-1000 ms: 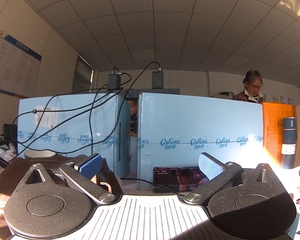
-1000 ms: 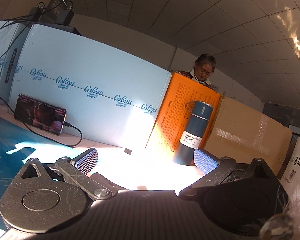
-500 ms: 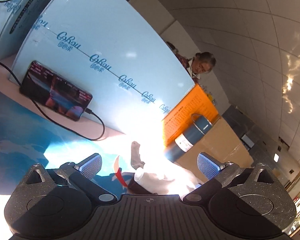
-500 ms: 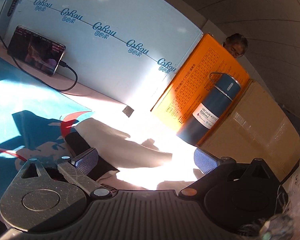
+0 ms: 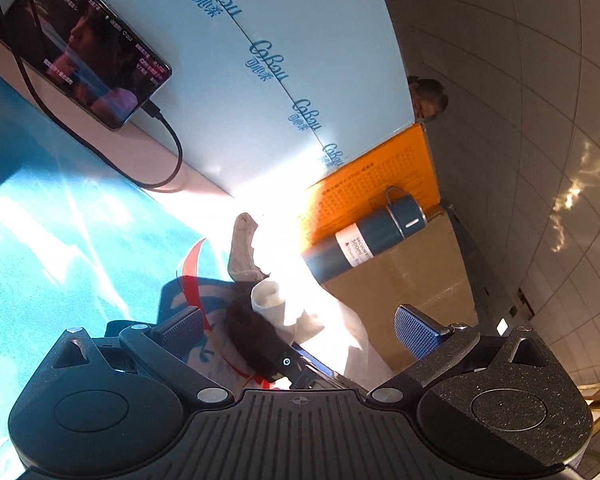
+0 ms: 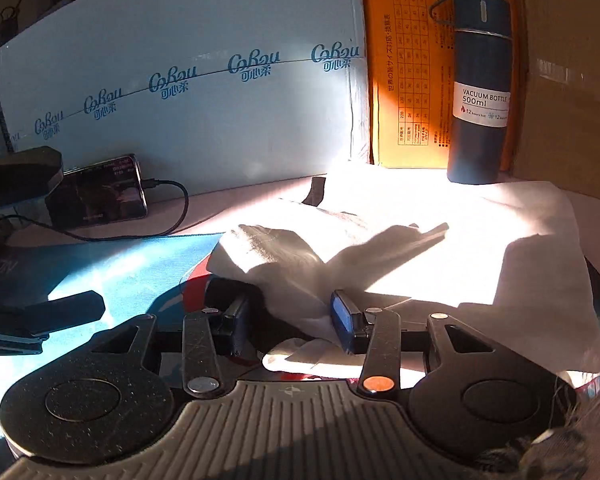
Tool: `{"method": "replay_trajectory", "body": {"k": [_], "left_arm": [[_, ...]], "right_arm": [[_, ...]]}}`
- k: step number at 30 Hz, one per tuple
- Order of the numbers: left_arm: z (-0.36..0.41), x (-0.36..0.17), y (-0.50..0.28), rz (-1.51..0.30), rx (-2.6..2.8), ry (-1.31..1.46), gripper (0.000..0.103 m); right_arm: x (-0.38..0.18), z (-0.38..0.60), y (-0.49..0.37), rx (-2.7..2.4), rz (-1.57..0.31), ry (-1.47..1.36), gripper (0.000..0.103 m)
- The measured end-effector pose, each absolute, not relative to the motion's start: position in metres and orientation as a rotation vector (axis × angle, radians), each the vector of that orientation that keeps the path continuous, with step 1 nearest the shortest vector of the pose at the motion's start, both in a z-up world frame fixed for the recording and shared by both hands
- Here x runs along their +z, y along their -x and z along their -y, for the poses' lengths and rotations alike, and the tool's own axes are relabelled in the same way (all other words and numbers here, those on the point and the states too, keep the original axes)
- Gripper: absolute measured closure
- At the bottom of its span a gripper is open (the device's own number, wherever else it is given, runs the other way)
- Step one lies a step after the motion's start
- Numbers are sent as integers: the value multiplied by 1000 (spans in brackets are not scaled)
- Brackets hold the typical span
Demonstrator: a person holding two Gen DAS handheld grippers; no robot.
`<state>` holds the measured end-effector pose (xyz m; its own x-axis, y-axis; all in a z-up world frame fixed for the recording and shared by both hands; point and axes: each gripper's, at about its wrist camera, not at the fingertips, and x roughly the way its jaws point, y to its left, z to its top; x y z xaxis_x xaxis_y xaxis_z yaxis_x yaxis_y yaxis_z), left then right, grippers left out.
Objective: Fold clothes
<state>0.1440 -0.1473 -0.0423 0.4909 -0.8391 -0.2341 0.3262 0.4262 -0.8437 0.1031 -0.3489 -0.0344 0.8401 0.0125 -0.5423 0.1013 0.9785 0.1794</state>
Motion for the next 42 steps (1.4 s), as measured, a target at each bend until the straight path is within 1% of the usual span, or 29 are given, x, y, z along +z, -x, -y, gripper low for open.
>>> {"method": "replay_trajectory", "body": {"k": [3, 7, 13, 14, 17, 20, 23, 25, 26, 29, 35, 38, 39, 40, 41, 42], "left_arm": [[165, -50, -150, -761, -825, 832, 1], [187, -57, -156, -779, -852, 838, 1], [212, -62, -162, -762, -913, 860, 1], [213, -62, -162, -759, -919, 853, 1], [216, -60, -159, -746, -916, 816, 1], [215, -60, -158, -731, -912, 815, 1], [212, -61, -158, -719, -918, 838, 1], [211, -63, -159, -713, -926, 861, 1], [210, -64, -160, -711, -930, 874, 1], [211, -65, -160, -700, -933, 875, 1], [215, -64, -158, -687, -926, 840, 1], [223, -62, -156, -691, -886, 768, 1], [226, -61, -155, -693, -873, 743, 4], [228, -61, -155, -694, -860, 719, 10], [231, -61, -154, -696, -849, 698, 15], [232, -62, -155, -704, -840, 680, 27]], "right_arm": [[-33, 370, -98, 5, -560, -359, 74], [-39, 391, -94, 56, -550, -527, 74], [-44, 404, -92, 94, -542, -618, 75], [-44, 404, -92, 94, -540, -615, 73], [-42, 401, -94, 95, -534, -599, 61], [-42, 399, -100, 95, -530, -610, 60], [-47, 404, -102, 96, -512, -710, 60], [-51, 409, -102, 98, -495, -790, 70], [-54, 410, -101, 102, -490, -825, 78], [-57, 411, -99, 92, -465, -868, 96], [-56, 427, -81, 74, -337, -1009, 96], [-52, 435, -70, 57, -261, -1048, 96], [-52, 438, -67, 53, -240, -1062, 96], [-52, 441, -64, 49, -222, -1074, 96], [-53, 444, -62, 44, -207, -1086, 96], [-53, 448, -60, 39, -196, -1096, 96]]}}
